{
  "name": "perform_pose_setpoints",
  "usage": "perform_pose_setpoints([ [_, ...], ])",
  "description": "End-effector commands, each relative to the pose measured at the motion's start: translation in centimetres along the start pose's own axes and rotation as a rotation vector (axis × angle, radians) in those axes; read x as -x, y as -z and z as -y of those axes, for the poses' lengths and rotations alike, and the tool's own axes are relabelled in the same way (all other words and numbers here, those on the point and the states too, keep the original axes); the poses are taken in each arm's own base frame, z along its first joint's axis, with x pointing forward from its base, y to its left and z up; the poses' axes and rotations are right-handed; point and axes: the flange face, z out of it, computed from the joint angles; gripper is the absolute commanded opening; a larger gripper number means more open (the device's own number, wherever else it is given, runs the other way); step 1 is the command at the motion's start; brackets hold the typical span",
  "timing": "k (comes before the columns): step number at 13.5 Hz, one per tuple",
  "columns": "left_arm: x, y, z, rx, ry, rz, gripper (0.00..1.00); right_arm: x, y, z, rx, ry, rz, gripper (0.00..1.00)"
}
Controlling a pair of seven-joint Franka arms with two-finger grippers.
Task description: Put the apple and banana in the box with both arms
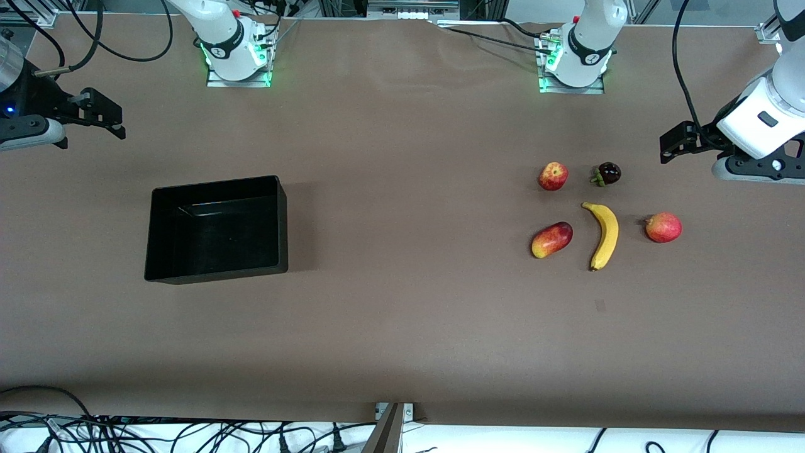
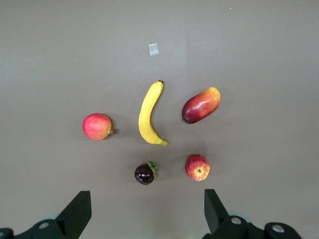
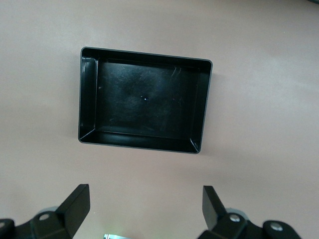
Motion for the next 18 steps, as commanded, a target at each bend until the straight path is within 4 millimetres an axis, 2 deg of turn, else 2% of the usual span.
perform_pose_setpoints([
  [1, 0.2, 0.4, -0.3, 0.0, 0.004, 0.006, 1.0, 0.7, 1.1, 0.2, 0.003, -0.004, -0.002, 1.0],
  [9, 0.3, 0.5, -0.3, 0.0, 0.004, 0.006, 1.0, 0.3, 0.5, -0.6, 0.016, 0.0, 0.008, 1.0],
  [11, 0.3, 0.5, -0.3, 0.0, 0.002, 0.006, 1.0, 0.0, -0.9, -1.1, 0.045, -0.003, 0.018, 1.0],
  [13, 0.3, 0.5, -0.3, 0.0, 0.002, 0.006, 1.0, -0.4, -3.6, -2.2, 0.062, -0.013, 0.017, 1.0],
  [14, 0.3, 0.5, -0.2, 0.0, 0.004, 0.006, 1.0, -0.8, -5.8, -2.7, 0.088, -0.011, 0.022, 1.0],
  [18, 0.3, 0.5, -0.3, 0.0, 0.002, 0.006, 1.0, -1.4, -17.7, -9.2, 0.095, -0.097, 0.051, 1.0],
])
